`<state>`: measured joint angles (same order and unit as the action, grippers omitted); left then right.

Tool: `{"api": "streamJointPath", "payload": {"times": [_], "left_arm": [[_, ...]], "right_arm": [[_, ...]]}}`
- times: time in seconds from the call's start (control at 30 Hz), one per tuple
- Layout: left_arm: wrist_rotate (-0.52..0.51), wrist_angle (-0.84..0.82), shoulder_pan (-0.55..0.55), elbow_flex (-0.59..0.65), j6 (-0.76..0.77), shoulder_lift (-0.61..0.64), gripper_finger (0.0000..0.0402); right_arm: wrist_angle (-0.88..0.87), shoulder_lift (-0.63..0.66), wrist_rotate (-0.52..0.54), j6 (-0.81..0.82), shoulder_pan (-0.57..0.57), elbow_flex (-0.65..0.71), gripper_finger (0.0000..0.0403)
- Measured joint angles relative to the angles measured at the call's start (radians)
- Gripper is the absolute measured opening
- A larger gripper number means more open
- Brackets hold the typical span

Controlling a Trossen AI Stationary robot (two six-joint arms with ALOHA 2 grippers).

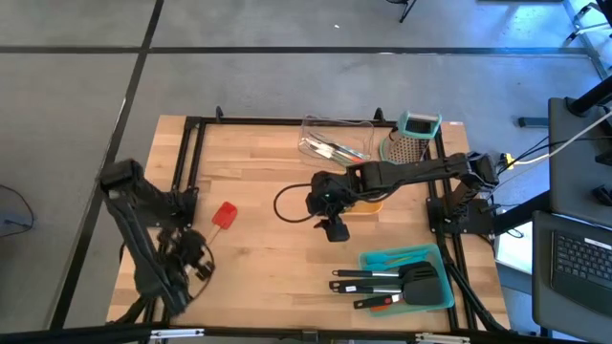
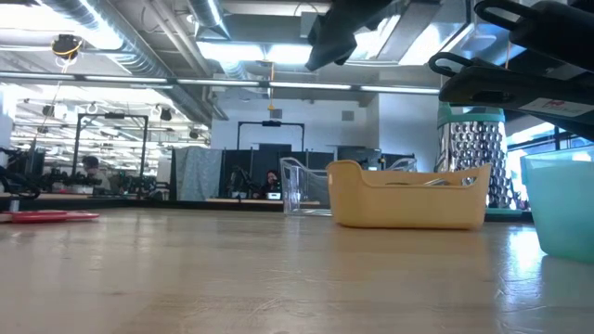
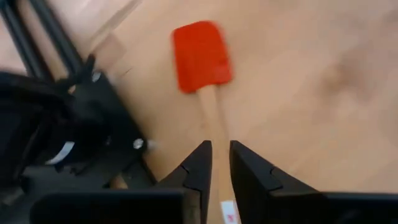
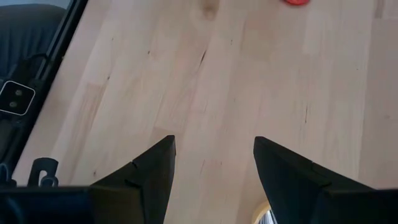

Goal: Pick & Place Kitchen Items
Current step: Put the red spatula into the green bin

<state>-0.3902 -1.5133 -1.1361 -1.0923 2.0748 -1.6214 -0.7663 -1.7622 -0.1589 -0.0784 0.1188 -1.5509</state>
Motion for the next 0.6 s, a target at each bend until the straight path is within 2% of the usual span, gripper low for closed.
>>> {"api": "streamJointPath", "payload": {"times": [0.13,0.27,0.33,0.43,0.6], "left_arm": [[0.048,0.173,-0.015,0.203,0.058,0.170,0.0066],[-0.001,0.479,-0.009,0.422,-0.035,0.293,0.0081],[0.002,0.555,0.004,0.499,-0.059,0.318,0.0083],[0.009,0.611,0.022,0.575,-0.057,0.332,0.0084],[0.061,0.650,0.063,0.607,-0.103,0.339,0.0090]], "right_arm": [[0.000,0.000,0.001,-0.001,0.000,0.000,0.0220],[0.008,0.000,0.001,-0.008,0.000,0.000,0.0220],[0.012,0.000,0.001,-0.008,0.000,0.000,0.0220],[0.047,0.000,0.001,-0.010,0.000,0.012,0.0220],[0.084,-0.001,0.001,-0.016,0.000,0.032,0.0220]]}}
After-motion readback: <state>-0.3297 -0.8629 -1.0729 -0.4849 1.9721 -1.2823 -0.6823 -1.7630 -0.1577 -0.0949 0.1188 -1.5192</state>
